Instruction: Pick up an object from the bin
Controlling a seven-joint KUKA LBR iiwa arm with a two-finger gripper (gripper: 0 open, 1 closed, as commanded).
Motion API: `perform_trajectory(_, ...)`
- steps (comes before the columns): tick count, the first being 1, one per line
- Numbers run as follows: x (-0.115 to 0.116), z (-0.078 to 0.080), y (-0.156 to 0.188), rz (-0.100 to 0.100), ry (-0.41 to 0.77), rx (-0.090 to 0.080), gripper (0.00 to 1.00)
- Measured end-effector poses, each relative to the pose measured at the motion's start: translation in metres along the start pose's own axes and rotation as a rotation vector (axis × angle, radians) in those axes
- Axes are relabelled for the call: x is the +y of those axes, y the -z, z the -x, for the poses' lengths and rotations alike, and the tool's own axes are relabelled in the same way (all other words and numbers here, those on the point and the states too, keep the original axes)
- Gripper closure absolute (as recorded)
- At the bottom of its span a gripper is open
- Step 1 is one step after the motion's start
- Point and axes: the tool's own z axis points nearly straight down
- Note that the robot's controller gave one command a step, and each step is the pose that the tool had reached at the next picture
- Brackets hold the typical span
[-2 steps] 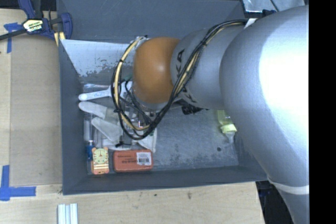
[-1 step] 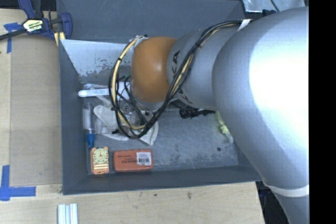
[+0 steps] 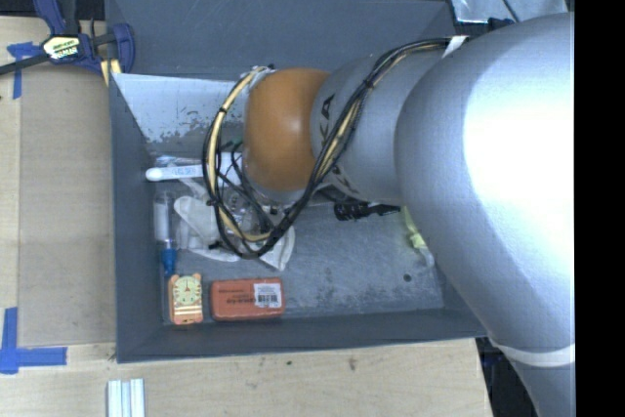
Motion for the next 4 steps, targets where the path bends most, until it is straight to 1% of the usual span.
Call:
perform_trajectory(1, 0.0, 0.0, 0.002, -0.001, 0.0, 0.001, 1.0)
perform_trajectory(2, -0.001, -0.001, 0.009, -0.004, 0.0, 0.008, 1.0)
perform_trajectory(3, -0.002, -0.002, 0.027, -0.007, 0.0, 0.012, 1.0)
perform_trajectory(4, -0.001, -0.001, 0.044, -0.006, 0.001, 0.01, 1.0)
